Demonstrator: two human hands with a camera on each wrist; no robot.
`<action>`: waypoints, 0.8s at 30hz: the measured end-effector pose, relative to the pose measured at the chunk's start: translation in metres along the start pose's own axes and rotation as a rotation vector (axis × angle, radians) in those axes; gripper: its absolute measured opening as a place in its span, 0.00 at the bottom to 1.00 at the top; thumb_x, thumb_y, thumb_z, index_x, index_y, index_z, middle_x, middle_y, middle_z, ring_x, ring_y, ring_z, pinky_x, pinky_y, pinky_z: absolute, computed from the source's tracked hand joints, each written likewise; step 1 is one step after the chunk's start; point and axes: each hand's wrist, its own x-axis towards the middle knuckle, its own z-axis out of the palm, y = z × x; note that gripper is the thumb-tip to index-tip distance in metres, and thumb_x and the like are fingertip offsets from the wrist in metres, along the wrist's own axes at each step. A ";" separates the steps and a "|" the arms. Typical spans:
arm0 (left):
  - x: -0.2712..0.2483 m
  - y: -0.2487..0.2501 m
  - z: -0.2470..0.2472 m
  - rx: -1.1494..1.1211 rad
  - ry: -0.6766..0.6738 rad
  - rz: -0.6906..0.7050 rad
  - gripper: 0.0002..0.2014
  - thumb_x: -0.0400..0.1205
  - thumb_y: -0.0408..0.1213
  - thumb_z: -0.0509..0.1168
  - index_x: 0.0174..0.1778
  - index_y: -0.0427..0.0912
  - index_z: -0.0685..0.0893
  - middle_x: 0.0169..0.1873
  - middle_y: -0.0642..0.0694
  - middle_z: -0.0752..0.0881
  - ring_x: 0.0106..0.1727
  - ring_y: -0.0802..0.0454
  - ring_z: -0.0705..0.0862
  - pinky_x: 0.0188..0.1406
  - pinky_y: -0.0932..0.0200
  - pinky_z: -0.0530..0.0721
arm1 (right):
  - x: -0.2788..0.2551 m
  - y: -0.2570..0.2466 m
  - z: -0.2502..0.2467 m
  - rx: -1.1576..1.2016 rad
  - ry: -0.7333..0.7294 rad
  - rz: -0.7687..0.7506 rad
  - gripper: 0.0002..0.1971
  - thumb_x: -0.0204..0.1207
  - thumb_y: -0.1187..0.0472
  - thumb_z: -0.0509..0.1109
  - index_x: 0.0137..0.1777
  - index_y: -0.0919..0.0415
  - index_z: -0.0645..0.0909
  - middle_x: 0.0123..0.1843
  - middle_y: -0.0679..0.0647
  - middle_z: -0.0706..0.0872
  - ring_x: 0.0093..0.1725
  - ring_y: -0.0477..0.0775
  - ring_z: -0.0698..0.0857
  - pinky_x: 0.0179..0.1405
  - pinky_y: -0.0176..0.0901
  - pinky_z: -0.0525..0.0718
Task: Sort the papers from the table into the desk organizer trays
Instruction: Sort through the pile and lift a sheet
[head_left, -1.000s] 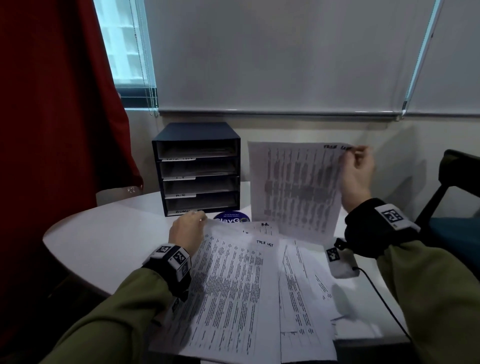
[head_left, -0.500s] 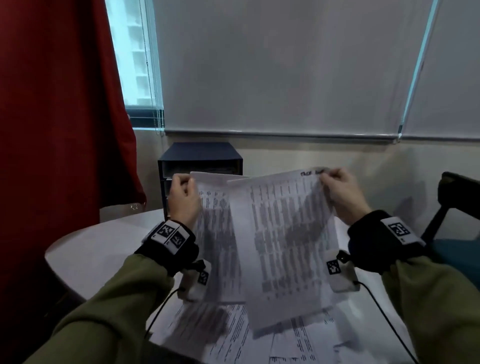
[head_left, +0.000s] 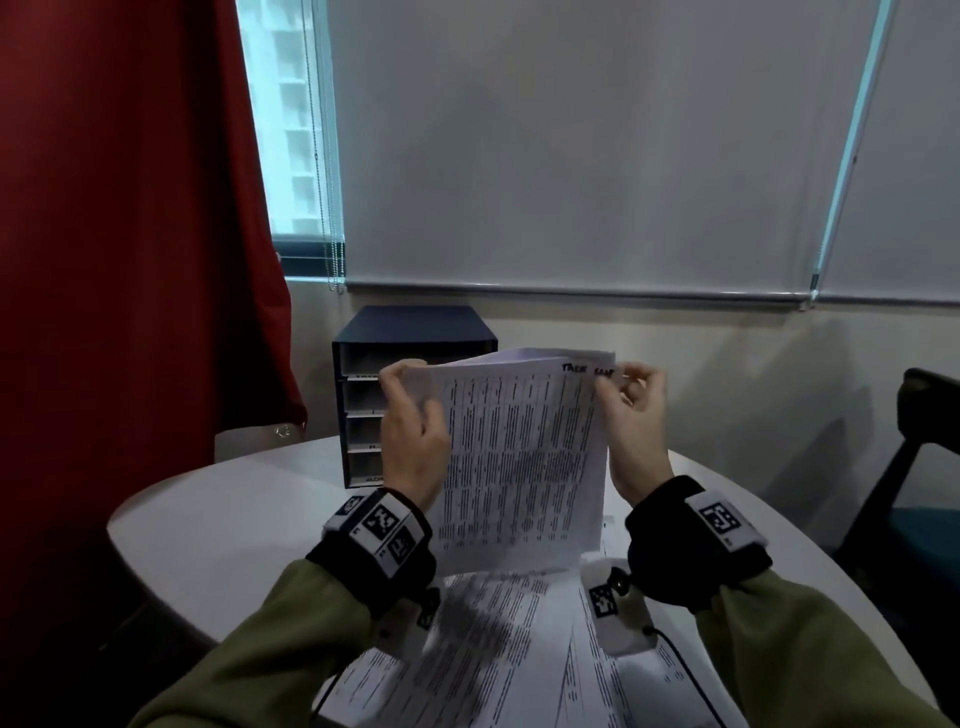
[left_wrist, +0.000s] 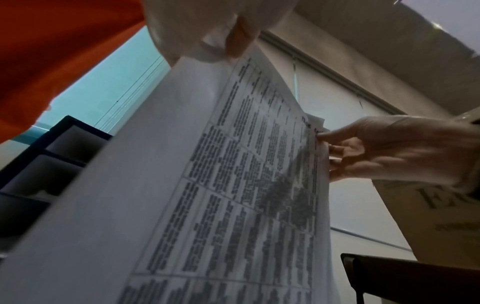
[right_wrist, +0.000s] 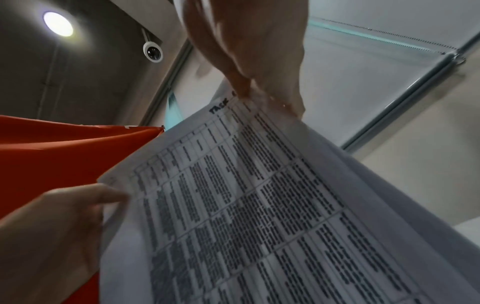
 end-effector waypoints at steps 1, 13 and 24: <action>-0.002 -0.002 0.001 0.043 -0.005 0.009 0.14 0.82 0.24 0.51 0.62 0.43 0.64 0.35 0.54 0.74 0.29 0.55 0.77 0.26 0.60 0.78 | -0.007 0.000 0.001 0.003 -0.041 0.000 0.08 0.82 0.65 0.64 0.56 0.53 0.70 0.48 0.51 0.80 0.43 0.45 0.81 0.42 0.39 0.83; -0.050 -0.091 0.003 0.155 -0.316 -0.619 0.27 0.85 0.31 0.51 0.78 0.52 0.51 0.52 0.42 0.84 0.37 0.50 0.80 0.39 0.53 0.82 | -0.044 0.092 -0.012 -0.359 -0.257 0.467 0.07 0.83 0.67 0.57 0.59 0.59 0.67 0.56 0.58 0.80 0.52 0.57 0.84 0.49 0.54 0.87; 0.032 -0.120 -0.042 0.307 -0.217 -0.726 0.13 0.83 0.28 0.51 0.60 0.33 0.76 0.58 0.35 0.81 0.58 0.38 0.79 0.54 0.54 0.73 | 0.007 0.083 0.050 -0.412 -0.367 0.684 0.13 0.75 0.80 0.51 0.47 0.66 0.72 0.40 0.59 0.80 0.35 0.56 0.79 0.28 0.38 0.77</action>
